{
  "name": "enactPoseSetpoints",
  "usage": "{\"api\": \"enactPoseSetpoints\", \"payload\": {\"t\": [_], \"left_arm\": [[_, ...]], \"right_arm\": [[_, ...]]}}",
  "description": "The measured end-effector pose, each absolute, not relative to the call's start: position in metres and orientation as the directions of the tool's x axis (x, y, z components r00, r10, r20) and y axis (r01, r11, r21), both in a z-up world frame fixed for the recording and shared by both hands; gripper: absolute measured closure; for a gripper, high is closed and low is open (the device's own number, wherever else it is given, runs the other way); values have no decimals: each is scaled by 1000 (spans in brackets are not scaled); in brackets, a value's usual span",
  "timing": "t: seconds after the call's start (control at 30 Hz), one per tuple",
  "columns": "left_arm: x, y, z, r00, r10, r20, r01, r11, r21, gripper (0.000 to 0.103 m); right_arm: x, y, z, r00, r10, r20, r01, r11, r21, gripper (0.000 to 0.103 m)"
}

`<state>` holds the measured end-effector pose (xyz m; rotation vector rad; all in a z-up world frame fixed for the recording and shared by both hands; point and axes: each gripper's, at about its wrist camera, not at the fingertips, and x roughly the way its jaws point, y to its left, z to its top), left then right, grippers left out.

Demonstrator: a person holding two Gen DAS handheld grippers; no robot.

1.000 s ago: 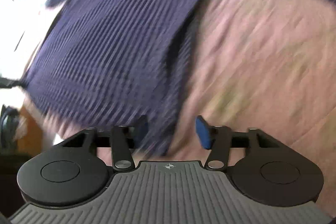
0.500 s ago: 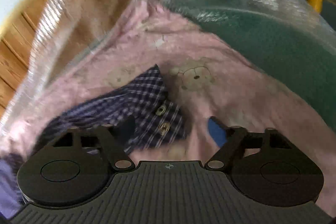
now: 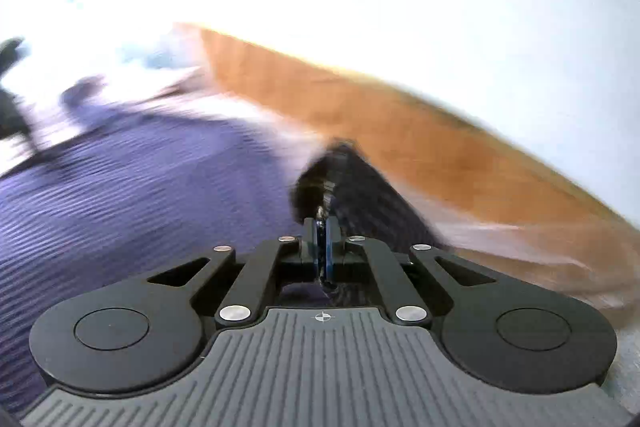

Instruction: Fold clothes

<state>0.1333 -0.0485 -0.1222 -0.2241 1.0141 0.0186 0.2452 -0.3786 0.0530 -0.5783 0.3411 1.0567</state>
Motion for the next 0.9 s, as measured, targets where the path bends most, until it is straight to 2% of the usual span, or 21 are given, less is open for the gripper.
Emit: {"api": "enactPoseSetpoints", "payload": {"t": [0.07, 0.1, 0.13, 0.17, 0.2, 0.23, 0.3, 0.4, 0.5, 0.53, 0.6, 0.63, 0.67, 0.7, 0.73, 0.8, 0.83, 0.9], "left_arm": [[150, -70, -128, 547, -111, -829, -39, 987, -158, 37], [157, -83, -130, 554, -121, -824, 5, 990, -142, 29], [164, -95, -133, 560, -132, -818, 49, 991, -126, 28], [169, -109, -136, 566, -140, -812, 101, 990, -101, 28], [171, -125, -140, 575, -146, -805, 165, 984, -61, 28], [173, -142, -143, 583, -152, -798, 228, 973, -19, 27], [177, -174, -152, 592, -160, -790, 335, 940, 60, 25], [182, -214, -173, 570, -121, -813, 393, 909, 140, 14], [186, -253, -194, 550, -79, -831, 449, 867, 216, 16], [191, -260, -200, 534, -69, -843, 441, 873, 208, 22], [209, -252, -208, 458, -75, -886, 306, 949, 78, 27], [216, -248, -210, 431, -82, -898, 236, 971, 24, 39], [219, -244, -208, 433, -88, -897, 186, 982, -7, 54], [221, -241, -204, 436, -101, -894, 162, 986, -32, 90], [225, -237, -197, 427, -130, -895, 143, 987, -75, 101], [225, -217, -159, 486, -209, -849, 93, 978, -188, 101], [220, -201, -134, 542, -211, -814, 71, 976, -206, 101], [204, -151, -82, 637, -133, -760, -25, 981, -192, 101]], "right_arm": [[219, -370, 22, 420, 666, -617, -906, 348, -240, 95], [215, -371, 5, 412, 619, -669, -902, 383, -200, 83], [210, -374, -9, 418, 570, -707, -883, 436, -171, 72], [205, -378, -22, 419, 524, -741, -861, 488, -142, 66], [200, -386, -26, 416, 504, -757, -838, 537, -103, 62], [195, -394, -28, 416, 494, -763, -804, 591, -56, 49], [191, -413, -30, 412, 491, -768, -727, 685, 48, 33], [189, -439, -32, 427, 480, -766, -627, 768, 131, 23], [194, -460, -49, 406, 468, -785, -517, 826, 225, 20], [198, -465, -58, 386, 465, -797, -479, 839, 258, 20], [206, -476, -73, 350, 480, -805, -421, 848, 323, 20], [211, -479, -81, 329, 498, -802, -410, 841, 354, 21], [214, -480, -88, 315, 507, -802, -416, 834, 363, 21], [218, -481, -94, 303, 517, -801, -427, 825, 371, 21], [221, -481, -96, 299, 532, -792, -453, 810, 373, 22], [224, -483, -95, 293, 559, -776, -512, 777, 366, 22], [225, -483, -95, 293, 566, -771, -534, 765, 359, 22], [224, -484, -94, 287, 579, -763, -578, 740, 344, 22]]}}
